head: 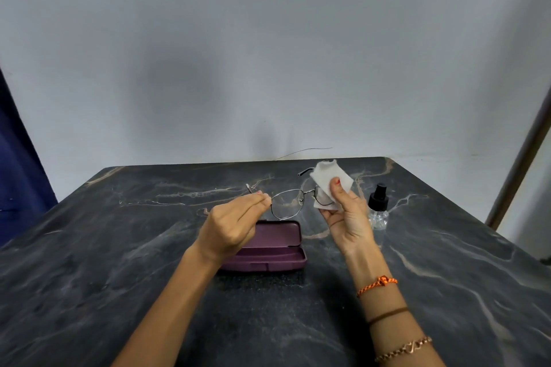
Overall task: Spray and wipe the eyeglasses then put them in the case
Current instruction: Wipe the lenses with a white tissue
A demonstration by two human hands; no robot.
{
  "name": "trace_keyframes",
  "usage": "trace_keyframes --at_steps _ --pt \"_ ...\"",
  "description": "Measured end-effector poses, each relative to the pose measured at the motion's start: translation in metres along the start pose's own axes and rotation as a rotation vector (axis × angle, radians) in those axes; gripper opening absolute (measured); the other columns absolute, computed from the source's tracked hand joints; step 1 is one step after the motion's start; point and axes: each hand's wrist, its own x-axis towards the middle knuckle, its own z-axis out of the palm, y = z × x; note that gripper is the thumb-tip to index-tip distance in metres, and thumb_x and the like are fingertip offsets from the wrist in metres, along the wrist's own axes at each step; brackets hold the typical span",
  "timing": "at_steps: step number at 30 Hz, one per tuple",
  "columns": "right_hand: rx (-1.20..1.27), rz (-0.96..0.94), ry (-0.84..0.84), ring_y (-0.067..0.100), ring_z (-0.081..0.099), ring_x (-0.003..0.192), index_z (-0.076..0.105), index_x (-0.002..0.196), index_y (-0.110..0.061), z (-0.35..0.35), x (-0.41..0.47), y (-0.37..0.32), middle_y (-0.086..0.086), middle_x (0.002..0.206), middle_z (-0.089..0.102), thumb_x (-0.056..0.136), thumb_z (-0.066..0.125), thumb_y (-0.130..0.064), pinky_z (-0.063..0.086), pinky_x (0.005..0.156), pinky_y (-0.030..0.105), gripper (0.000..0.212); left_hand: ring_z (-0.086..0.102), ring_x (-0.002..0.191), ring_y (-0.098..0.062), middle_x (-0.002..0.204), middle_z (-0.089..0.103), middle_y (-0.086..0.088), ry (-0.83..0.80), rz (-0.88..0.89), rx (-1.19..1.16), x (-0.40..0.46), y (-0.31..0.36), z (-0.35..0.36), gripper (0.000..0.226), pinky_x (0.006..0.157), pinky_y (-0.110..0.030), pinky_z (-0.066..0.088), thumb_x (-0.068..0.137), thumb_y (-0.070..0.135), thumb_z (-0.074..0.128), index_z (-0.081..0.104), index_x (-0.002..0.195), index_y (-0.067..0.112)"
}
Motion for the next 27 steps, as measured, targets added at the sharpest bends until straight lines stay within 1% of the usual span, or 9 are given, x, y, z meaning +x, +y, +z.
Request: trace_keyframes --at_steps 4,6,11,13,16,19,21,25,27 --pt "-0.006 -0.032 -0.028 0.004 0.067 0.057 0.067 0.080 -0.009 0.002 0.002 0.004 -0.002 0.063 0.073 0.035 0.086 -0.033 0.054 0.051 0.016 0.055 0.070 0.066 -0.029 0.071 0.070 -0.021 0.023 0.051 0.053 0.002 0.000 0.000 0.041 0.064 -0.036 0.058 0.091 -0.008 0.033 0.069 0.072 -0.014" --pt "-0.021 -0.040 -0.064 0.007 0.069 0.061 0.072 0.073 -0.010 0.000 0.003 0.002 -0.001 0.066 0.074 0.021 0.092 -0.034 0.055 0.054 0.017 0.061 0.070 0.066 -0.028 0.071 0.071 -0.021 0.016 0.041 0.058 0.002 0.002 0.001 0.039 0.064 -0.035 0.059 0.091 -0.008 0.035 0.069 0.073 -0.013" --pt "0.013 -0.012 -0.086 0.009 0.068 0.060 0.073 0.071 -0.007 -0.005 0.004 -0.001 0.000 0.065 0.073 0.049 0.075 -0.014 0.053 0.049 0.016 0.023 0.070 0.069 -0.030 0.070 0.069 -0.021 0.007 -0.010 0.006 -0.001 0.005 0.005 0.036 0.060 -0.034 0.059 0.091 -0.007 0.040 0.068 0.069 -0.012" --pt "0.051 -0.007 -0.107 0.010 0.069 0.061 0.072 0.076 -0.006 -0.003 0.002 -0.001 0.003 0.068 0.074 0.044 0.080 -0.016 0.052 0.049 0.016 0.034 0.070 0.071 -0.031 0.068 0.068 -0.022 0.031 0.003 -0.007 0.000 0.008 0.006 0.027 0.062 -0.033 0.059 0.091 -0.007 0.041 0.064 0.076 -0.007" --pt "0.075 -0.009 -0.128 0.009 0.069 0.061 0.072 0.077 -0.007 -0.001 0.002 -0.001 0.003 0.069 0.074 0.023 0.093 -0.024 0.052 0.048 0.016 0.060 0.069 0.071 -0.032 0.066 0.067 -0.021 0.068 0.032 -0.026 0.003 0.010 0.005 0.017 0.066 -0.035 0.059 0.093 -0.005 0.041 0.054 0.085 0.002" --pt "0.046 -0.010 -0.134 0.006 0.067 0.059 0.075 0.068 -0.010 -0.001 0.003 0.001 0.000 0.065 0.073 0.017 0.094 -0.032 0.053 0.051 0.015 0.059 0.069 0.071 -0.033 0.066 0.067 -0.022 0.072 0.022 -0.041 0.003 0.010 0.005 0.018 0.067 -0.037 0.059 0.094 -0.005 0.038 0.052 0.085 0.002" --pt "0.026 -0.001 -0.147 0.008 0.069 0.062 0.074 0.069 -0.009 -0.003 0.004 0.000 0.001 0.067 0.074 0.021 0.094 -0.028 0.055 0.053 0.017 0.055 0.069 0.070 -0.031 0.067 0.067 -0.022 0.064 0.001 -0.058 0.002 0.009 0.005 0.019 0.065 -0.034 0.059 0.094 -0.005 0.035 0.050 0.085 0.003" --pt "-0.030 0.044 -0.149 0.013 0.072 0.069 0.076 0.065 -0.009 -0.006 0.003 -0.007 0.003 0.070 0.075 0.053 0.071 -0.004 0.058 0.058 0.021 0.014 0.068 0.063 -0.026 0.068 0.068 -0.021 0.041 -0.028 -0.028 -0.003 0.002 0.003 0.017 0.057 -0.030 0.058 0.087 -0.011 0.042 0.054 0.086 0.001" --pt "-0.042 0.059 -0.125 0.012 0.071 0.065 0.076 0.062 -0.010 -0.005 0.001 -0.008 0.003 0.067 0.074 0.062 0.061 -0.005 0.057 0.055 0.021 0.015 0.067 0.062 -0.026 0.068 0.067 -0.020 0.031 -0.055 -0.016 -0.004 0.001 0.003 0.017 0.058 -0.029 0.056 0.076 -0.015 0.048 0.060 0.082 -0.004"
